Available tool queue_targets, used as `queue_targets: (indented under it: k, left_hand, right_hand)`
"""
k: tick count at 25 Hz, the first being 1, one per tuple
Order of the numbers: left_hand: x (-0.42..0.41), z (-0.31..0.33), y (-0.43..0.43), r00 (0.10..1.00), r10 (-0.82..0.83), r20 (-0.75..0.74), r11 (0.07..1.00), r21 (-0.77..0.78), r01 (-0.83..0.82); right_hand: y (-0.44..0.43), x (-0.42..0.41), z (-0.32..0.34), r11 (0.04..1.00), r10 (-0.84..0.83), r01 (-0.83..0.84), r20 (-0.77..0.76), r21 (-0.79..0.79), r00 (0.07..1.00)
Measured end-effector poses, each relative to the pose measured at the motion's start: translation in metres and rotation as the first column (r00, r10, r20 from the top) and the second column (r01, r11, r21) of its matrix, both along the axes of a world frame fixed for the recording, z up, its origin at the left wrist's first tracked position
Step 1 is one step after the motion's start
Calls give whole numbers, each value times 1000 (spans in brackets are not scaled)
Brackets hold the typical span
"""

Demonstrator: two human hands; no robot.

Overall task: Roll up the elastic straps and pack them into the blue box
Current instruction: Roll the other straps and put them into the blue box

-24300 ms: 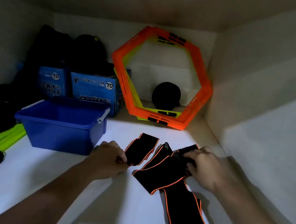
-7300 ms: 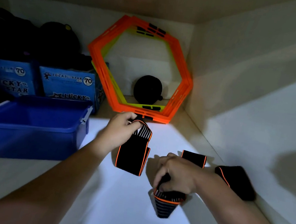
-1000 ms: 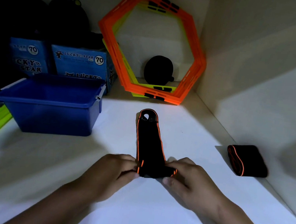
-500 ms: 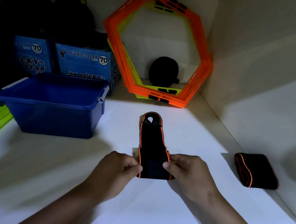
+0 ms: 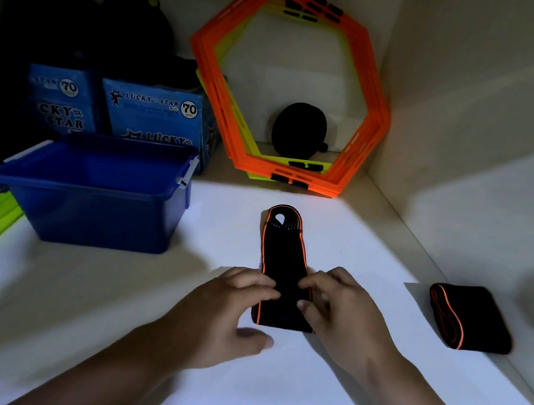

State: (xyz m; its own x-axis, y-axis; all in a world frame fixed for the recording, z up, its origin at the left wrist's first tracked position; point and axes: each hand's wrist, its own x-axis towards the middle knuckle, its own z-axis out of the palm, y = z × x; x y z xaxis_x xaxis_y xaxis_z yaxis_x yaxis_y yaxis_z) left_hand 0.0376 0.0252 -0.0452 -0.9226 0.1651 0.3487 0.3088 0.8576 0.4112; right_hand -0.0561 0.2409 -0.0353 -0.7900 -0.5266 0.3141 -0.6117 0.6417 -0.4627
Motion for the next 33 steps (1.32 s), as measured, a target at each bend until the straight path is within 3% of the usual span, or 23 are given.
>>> queue_targets:
  k: [2,5,8,10,14,18,22,26,29,31,33]
  left_hand:
    - [-3,-2,0,1000,-7,-28,999,-34,6]
    - [-7,-1,3,995,-31,-97,997,-79,23]
    - [-5,7,8,996,-52,-73,998,31,55]
    - [-2,12,13,999,-37,-25,985,166,41]
    - [2,12,23,986,-46,162,819,571,-56]
    - [-13,5,22,985,57,161,850,510,-132]
    - [-33,9,27,972,161,169,891,400,-217]
    - [-50,12,28,941,296,161,941,117,-316]
    - [-54,13,20,932,362,13,930,65,-362]
    - [-51,12,15,967,193,-167,980,-14,-198]
    - [-48,10,6,987,-6,-161,996,-88,-8]
  right_hand:
    - [6,-5,-2,992,124,-123,-32,25,992]
    - [22,-13,3,941,304,-316,106,121,947]
    - [33,-15,3,906,383,-390,71,167,921]
    - [35,-10,4,925,370,-371,37,81,929]
    - [31,-6,6,945,276,-216,247,-244,929]
    - [20,-13,10,913,318,-134,467,-385,825]
    - [13,-25,16,946,218,-2,628,-325,747]
    - [10,-26,13,975,12,87,441,-204,897]
    - [14,-23,12,981,-71,106,207,-160,976]
    - [15,-23,7,998,-41,38,-58,-59,997]
    - [16,-26,2,995,95,-81,-255,63,962]
